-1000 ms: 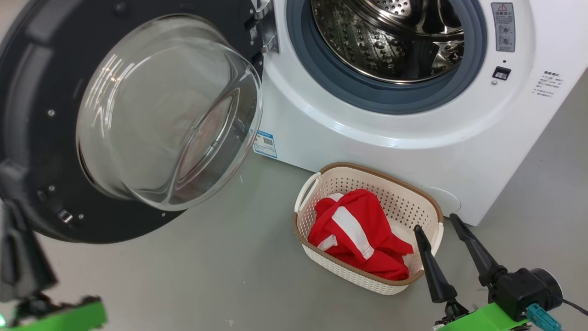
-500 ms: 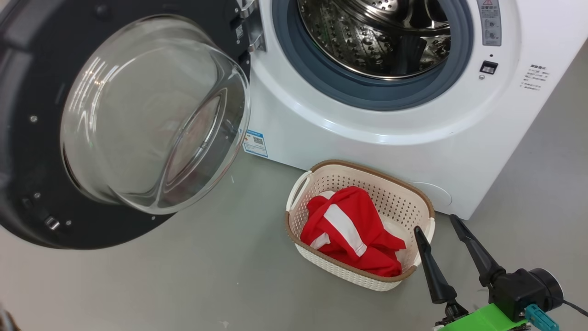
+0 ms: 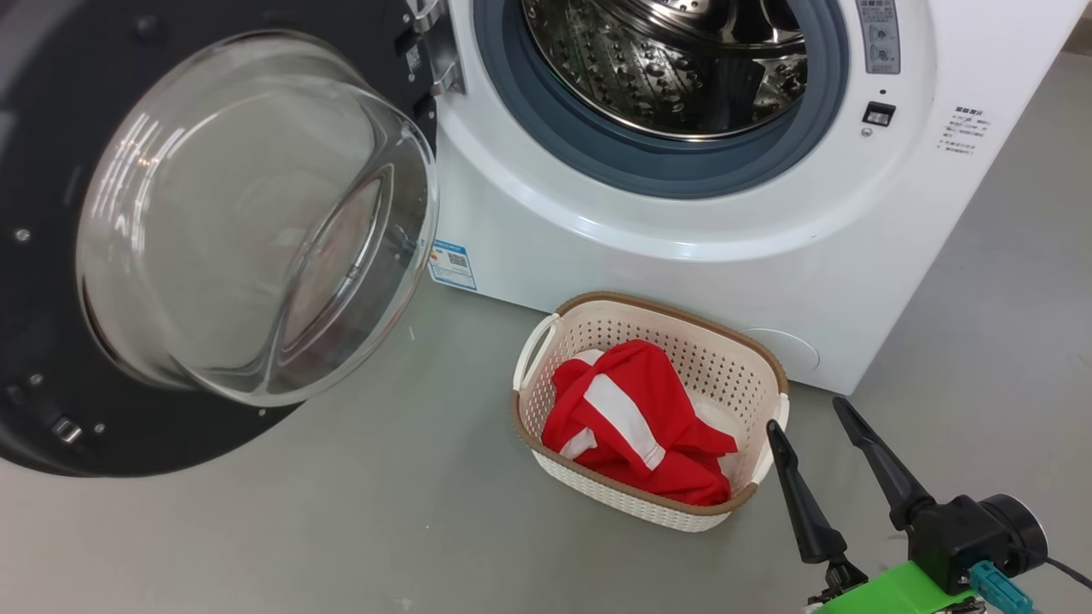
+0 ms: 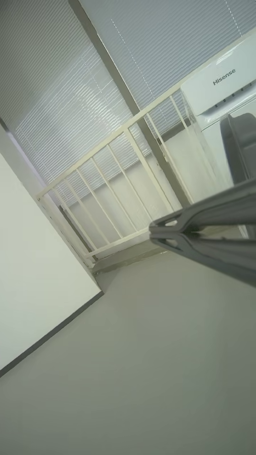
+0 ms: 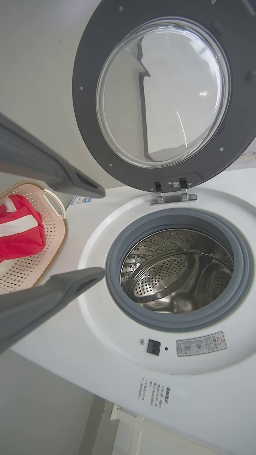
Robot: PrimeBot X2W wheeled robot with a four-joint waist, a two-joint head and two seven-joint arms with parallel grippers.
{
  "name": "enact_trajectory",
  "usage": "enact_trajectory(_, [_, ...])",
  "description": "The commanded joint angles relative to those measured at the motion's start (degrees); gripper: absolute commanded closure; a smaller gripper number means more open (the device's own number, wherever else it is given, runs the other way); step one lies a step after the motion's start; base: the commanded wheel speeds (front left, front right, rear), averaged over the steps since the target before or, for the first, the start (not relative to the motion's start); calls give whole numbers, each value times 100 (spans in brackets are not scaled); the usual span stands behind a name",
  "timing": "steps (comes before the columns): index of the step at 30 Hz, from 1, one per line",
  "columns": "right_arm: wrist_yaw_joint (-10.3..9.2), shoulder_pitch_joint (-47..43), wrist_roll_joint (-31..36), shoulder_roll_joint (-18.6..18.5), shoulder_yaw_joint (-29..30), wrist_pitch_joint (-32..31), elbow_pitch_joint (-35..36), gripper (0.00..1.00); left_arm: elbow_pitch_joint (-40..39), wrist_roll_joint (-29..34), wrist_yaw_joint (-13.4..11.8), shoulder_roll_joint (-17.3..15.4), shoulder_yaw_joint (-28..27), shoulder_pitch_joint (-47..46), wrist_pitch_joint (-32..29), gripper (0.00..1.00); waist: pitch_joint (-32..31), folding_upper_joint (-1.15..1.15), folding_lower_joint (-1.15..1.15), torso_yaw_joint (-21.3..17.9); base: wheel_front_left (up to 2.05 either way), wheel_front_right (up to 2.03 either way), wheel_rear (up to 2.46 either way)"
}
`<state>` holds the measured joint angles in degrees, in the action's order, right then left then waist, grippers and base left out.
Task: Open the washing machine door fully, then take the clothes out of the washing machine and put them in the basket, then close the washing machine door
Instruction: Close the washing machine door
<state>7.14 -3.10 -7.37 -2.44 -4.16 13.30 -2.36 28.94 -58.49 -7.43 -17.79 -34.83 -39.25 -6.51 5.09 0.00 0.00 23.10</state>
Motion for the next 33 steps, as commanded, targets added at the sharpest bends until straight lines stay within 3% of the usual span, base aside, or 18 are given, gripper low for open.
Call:
enact_trajectory(1, [35, 118, 67, -43, -106, -15, 181, 0, 74, -112, -89, -446, -80, -239, -273, 100, 19, 0, 0, -23, 0, 0, 0])
enact_trajectory(6, [35, 130, 108, -43, -139, -71, 233, 0, 796, -316, -332, -778, -23, -587, -981, 100, 64, 0, 0, -90, 0, 0, 0])
enact_trajectory(12, [35, 163, 134, -55, -172, -121, 278, 0, 1464, -386, -412, -1035, 113, -797, -1541, 100, 112, 0, 0, -194, 0, 0, 0])
enact_trajectory(22, [35, 164, 123, -65, -164, -111, 304, 0, 1933, -548, -11, -1149, 353, -738, -2448, 100, 135, 0, 0, -283, 0, 0, 0])
enact_trajectory(33, [35, 169, 112, -57, -129, -78, 275, 0, 1784, -758, 351, -976, 510, -603, -3143, 100, 93, 0, 0, -193, 0, 0, 0])
